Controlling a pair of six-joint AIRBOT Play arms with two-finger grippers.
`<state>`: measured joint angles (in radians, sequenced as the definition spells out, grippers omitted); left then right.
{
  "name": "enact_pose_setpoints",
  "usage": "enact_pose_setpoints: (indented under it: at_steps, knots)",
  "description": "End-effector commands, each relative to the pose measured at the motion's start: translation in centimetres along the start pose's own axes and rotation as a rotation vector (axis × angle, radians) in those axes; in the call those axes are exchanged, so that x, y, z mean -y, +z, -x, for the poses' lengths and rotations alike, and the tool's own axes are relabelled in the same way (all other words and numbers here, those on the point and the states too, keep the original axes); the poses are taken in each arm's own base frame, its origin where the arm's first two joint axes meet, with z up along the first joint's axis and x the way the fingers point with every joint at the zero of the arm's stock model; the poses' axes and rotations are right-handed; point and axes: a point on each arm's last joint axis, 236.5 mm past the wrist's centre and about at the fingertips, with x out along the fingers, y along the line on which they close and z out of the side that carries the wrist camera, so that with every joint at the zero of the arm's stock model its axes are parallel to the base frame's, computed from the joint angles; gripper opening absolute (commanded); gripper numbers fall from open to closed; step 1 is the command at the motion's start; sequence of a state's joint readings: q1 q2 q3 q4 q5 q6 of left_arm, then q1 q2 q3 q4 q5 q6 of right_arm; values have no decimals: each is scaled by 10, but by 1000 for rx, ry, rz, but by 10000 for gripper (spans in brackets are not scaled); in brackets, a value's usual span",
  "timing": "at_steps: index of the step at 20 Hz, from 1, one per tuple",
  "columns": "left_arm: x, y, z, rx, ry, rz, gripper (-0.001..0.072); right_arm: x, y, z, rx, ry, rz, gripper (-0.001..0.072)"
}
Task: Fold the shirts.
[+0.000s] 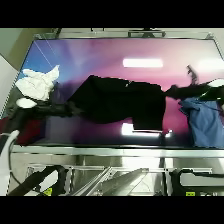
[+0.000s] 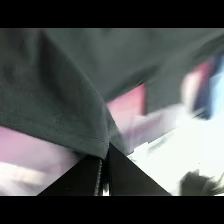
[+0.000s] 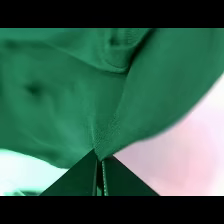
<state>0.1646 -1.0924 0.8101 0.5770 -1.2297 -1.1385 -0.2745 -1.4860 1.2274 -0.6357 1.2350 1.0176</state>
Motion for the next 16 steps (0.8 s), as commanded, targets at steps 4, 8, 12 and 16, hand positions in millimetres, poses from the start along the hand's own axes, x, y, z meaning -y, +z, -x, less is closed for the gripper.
enact_pose_setpoints:
  at_steps: [4,8,12,16]
  knots:
    - [175,72,218,611,-317,-353,18,-202,68,220,603,165,387,16]
    - [270,55,322,913,-424,-608,19,-302,37,336,974,7,628,16]
    - [320,46,363,919,-556,-767,19,-331,16,384,1164,-202,722,16]
    - [278,87,321,753,-501,-634,18,-292,29,322,900,-46,627,16]
